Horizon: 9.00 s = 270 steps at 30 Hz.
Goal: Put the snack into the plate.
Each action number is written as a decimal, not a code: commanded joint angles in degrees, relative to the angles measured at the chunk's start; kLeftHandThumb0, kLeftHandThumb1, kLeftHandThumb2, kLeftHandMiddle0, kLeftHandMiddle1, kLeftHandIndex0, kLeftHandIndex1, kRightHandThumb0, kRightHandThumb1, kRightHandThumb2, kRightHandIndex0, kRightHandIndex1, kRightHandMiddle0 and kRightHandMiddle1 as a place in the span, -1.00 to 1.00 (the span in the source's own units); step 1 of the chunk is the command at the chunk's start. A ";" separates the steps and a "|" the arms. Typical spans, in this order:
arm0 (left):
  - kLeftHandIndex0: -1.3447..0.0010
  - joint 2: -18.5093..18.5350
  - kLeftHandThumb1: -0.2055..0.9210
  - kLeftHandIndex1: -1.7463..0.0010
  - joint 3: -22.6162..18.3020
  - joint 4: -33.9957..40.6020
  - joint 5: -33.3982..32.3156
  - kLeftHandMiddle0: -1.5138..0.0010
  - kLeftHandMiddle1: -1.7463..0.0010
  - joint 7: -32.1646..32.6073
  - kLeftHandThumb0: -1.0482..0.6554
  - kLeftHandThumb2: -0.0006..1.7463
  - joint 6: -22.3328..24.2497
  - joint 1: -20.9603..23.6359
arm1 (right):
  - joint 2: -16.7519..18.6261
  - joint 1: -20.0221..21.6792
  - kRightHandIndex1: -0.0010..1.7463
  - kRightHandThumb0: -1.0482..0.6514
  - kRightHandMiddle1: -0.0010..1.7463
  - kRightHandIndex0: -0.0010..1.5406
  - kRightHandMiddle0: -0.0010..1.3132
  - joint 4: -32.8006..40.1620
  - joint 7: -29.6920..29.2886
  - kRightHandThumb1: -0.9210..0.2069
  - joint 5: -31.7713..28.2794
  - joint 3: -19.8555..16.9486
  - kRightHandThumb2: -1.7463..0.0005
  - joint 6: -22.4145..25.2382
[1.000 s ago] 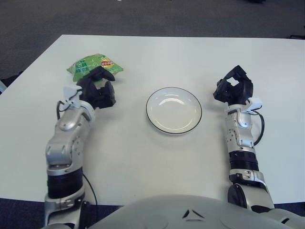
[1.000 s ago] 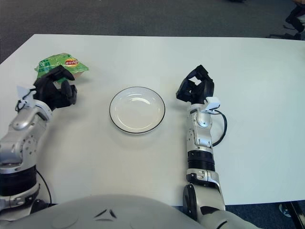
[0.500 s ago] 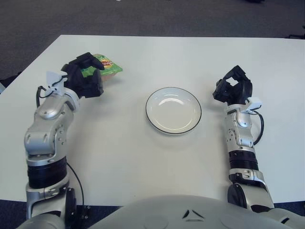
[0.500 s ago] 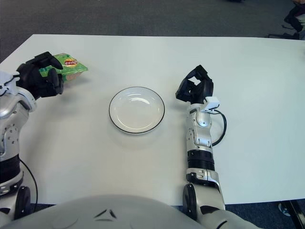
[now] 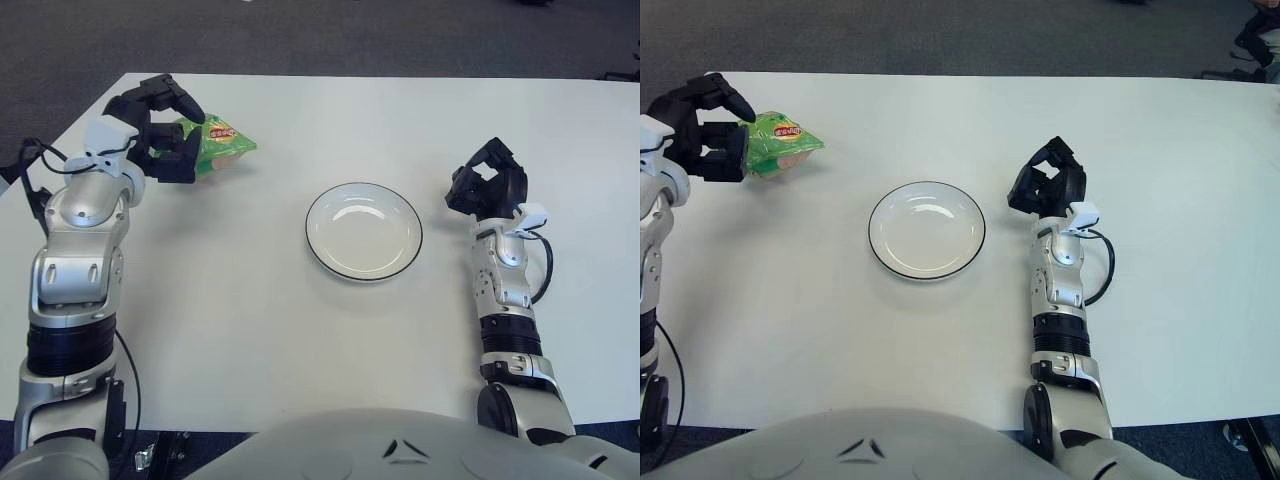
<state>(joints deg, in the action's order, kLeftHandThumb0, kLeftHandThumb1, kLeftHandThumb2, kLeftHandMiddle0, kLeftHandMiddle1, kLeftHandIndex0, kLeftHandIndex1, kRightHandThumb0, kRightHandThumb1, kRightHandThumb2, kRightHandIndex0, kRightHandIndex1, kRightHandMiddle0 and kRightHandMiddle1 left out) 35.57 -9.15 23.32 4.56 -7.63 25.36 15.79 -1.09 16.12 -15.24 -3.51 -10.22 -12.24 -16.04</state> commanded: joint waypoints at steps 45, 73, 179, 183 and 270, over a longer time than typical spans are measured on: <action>1.00 25.67 0.91 0.89 18.76 -55.29 37.63 1.00 0.99 4.96 -0.99 -0.66 -64.44 18.64 | 2.43 -6.39 1.00 -0.39 1.00 0.70 0.08 -3.62 0.35 0.27 -0.92 -1.02 -0.67 2.09; 1.00 20.37 0.95 1.00 24.45 -68.52 39.26 1.00 1.00 7.59 -1.00 -0.77 -68.08 25.99 | 2.29 -6.52 1.00 -0.39 1.00 0.71 0.09 -3.75 1.45 0.28 -0.82 -1.12 -0.68 1.88; 0.01 8.43 -0.69 -1.00 38.24 -76.94 45.96 -0.23 -0.75 40.45 0.23 0.87 -50.03 31.95 | 1.49 -7.92 1.00 -0.39 1.00 0.72 0.07 -1.49 9.08 0.25 -3.10 -0.39 -0.66 5.72; 0.01 8.96 -0.70 -1.00 35.24 -70.60 43.26 -0.21 -0.81 37.86 0.23 0.90 -49.62 28.73 | 1.34 -7.84 1.00 -0.38 1.00 0.72 0.06 -1.56 9.40 0.25 -3.30 -0.47 -0.65 5.96; 0.13 -1.19 -0.56 -1.00 19.57 -31.34 42.99 -0.10 -0.97 20.17 0.23 0.87 -78.70 33.43 | -1.17 -1.62 1.00 -0.38 1.00 0.73 0.06 -13.23 14.86 0.25 -3.46 -1.92 -0.65 2.98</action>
<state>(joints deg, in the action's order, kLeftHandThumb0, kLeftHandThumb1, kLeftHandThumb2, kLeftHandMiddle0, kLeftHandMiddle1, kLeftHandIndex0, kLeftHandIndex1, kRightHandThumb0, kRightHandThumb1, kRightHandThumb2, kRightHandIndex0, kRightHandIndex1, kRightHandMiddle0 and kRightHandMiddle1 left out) 33.82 11.25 -8.28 45.00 10.10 -52.14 46.69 -3.87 19.59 -24.62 11.46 -12.66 -13.81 -13.31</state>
